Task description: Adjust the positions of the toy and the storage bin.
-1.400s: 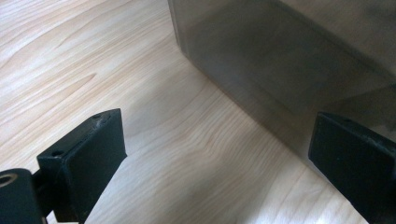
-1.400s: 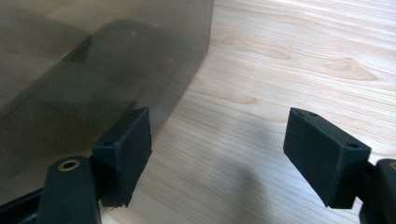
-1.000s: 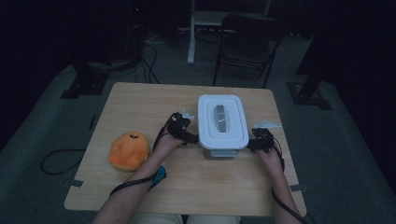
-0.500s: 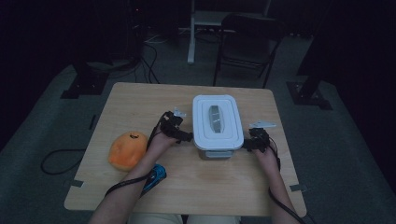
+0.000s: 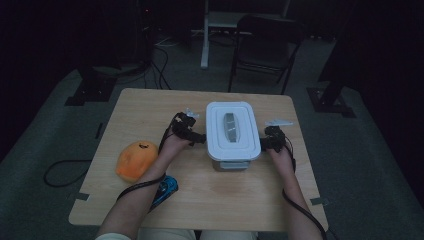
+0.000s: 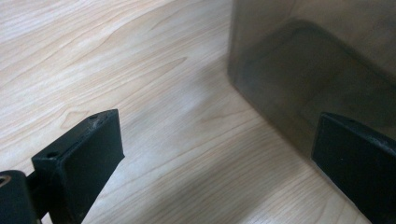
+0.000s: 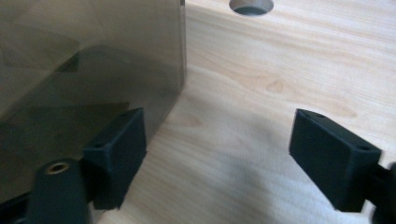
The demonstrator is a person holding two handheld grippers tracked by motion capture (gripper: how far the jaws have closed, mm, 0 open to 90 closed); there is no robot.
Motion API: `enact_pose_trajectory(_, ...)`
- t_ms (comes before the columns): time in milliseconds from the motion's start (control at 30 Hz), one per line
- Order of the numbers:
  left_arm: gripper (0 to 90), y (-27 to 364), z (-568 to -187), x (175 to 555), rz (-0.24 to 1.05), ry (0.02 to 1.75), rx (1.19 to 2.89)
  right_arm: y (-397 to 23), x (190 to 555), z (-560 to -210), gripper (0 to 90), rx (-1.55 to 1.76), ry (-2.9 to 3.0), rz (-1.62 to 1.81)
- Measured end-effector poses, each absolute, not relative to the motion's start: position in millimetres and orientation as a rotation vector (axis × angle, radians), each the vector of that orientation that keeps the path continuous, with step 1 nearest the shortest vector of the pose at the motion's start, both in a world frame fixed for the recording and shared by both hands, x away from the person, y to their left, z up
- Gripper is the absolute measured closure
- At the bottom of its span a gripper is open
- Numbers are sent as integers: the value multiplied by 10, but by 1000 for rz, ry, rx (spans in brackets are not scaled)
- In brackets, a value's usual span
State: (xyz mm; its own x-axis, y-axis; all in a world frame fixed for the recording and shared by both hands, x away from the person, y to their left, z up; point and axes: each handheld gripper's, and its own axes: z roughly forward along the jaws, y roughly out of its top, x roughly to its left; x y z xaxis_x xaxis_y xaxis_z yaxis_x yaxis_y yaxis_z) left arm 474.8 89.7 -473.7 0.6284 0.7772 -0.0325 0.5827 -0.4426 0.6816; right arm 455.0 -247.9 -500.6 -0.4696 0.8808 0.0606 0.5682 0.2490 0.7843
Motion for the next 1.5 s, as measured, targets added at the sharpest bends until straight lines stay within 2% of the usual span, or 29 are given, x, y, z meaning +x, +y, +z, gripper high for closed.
enact_pose_trajectory(533,32,810,-4680,4576,416,1022,2213,-2496,4470,-4967,242,1276,2185,1095)
enact_pose_trajectory(1500,32,641,-4668,3959,396,901,2272,-2685,3981,-4955,261,1177,2251,1124)
